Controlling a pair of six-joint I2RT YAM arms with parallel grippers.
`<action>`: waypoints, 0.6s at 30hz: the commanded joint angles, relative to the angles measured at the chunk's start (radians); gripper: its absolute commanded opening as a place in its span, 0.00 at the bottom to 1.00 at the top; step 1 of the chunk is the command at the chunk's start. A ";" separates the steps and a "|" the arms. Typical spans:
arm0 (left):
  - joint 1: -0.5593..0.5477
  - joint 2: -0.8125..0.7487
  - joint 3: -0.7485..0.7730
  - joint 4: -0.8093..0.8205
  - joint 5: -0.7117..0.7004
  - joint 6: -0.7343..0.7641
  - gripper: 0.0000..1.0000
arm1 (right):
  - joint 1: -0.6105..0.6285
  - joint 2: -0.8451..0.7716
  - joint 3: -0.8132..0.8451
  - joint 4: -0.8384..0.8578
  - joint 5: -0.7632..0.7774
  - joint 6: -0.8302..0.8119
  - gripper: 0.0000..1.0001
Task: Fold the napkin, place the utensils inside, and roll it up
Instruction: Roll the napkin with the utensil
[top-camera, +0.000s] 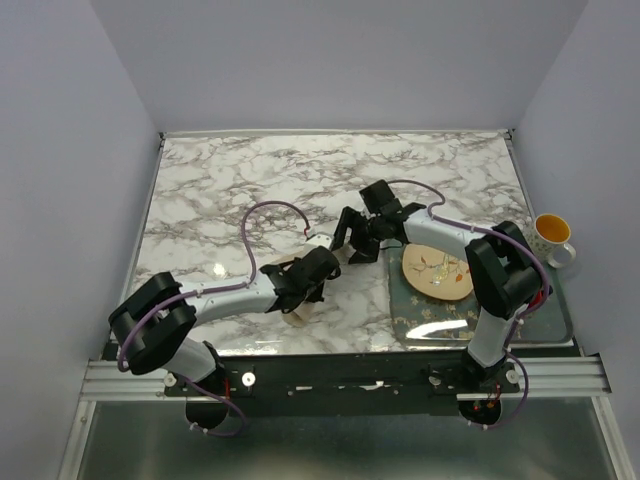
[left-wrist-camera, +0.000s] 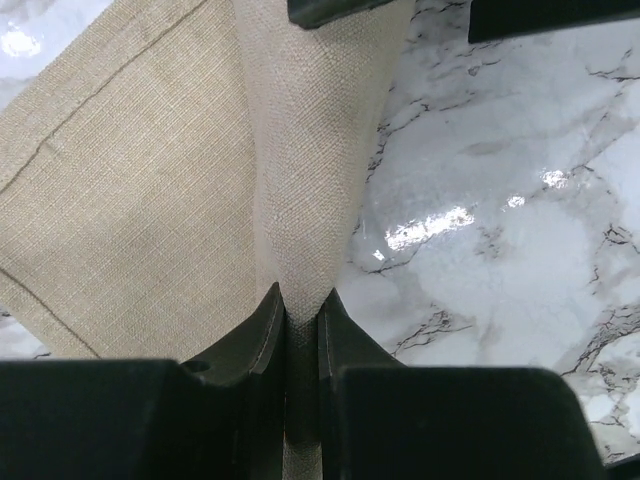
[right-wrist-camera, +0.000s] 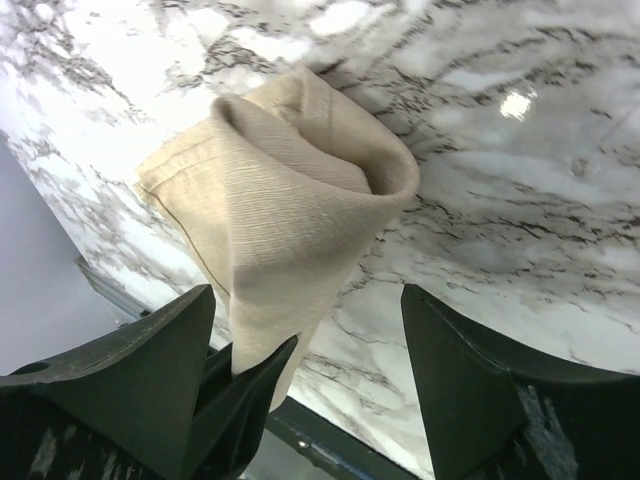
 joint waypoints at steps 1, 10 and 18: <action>0.028 -0.050 -0.047 0.077 0.083 -0.056 0.00 | -0.002 -0.017 0.050 -0.012 0.000 -0.112 0.83; 0.067 -0.101 -0.106 0.129 0.142 -0.133 0.00 | -0.001 0.011 0.100 -0.024 -0.014 -0.152 0.83; 0.091 -0.081 -0.051 0.094 0.154 -0.107 0.00 | -0.002 -0.032 0.076 -0.022 -0.034 -0.209 0.84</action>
